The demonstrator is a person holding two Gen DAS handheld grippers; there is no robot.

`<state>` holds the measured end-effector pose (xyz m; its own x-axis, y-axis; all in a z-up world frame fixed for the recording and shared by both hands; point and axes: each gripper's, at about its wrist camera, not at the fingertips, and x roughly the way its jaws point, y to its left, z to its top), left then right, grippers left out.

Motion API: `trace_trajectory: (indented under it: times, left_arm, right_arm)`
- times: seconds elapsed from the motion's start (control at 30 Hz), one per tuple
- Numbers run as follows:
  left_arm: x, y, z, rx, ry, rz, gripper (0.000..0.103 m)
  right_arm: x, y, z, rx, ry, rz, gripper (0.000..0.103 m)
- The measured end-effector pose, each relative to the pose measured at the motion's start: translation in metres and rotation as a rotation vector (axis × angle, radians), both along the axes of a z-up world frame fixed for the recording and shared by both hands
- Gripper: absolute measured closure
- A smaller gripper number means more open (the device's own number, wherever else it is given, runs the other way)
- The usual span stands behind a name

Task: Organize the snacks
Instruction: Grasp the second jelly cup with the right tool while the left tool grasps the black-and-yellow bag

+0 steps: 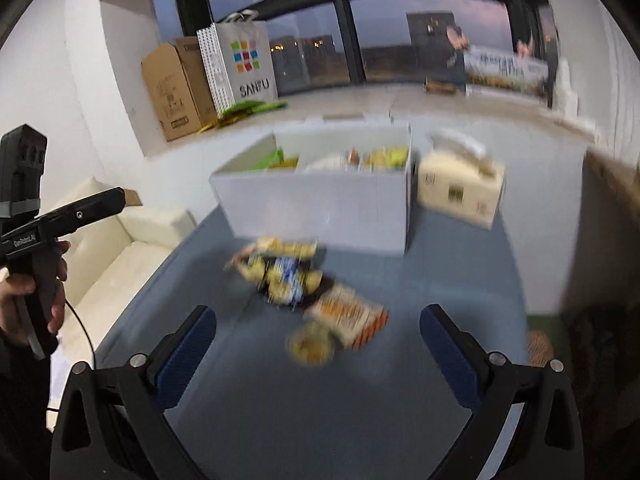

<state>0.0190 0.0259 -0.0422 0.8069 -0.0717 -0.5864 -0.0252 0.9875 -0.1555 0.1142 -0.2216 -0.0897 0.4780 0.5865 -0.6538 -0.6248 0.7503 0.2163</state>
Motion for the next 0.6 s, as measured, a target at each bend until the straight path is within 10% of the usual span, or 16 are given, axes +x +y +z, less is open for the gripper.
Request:
trace_trajectory:
  times: [0.6]
  left_arm:
    - [-0.017,-0.030,-0.033,0.001,0.086,-0.053,0.000]
  right_arm:
    - [0.024,0.050,-0.083,-0.165,0.136,-0.002,0.000]
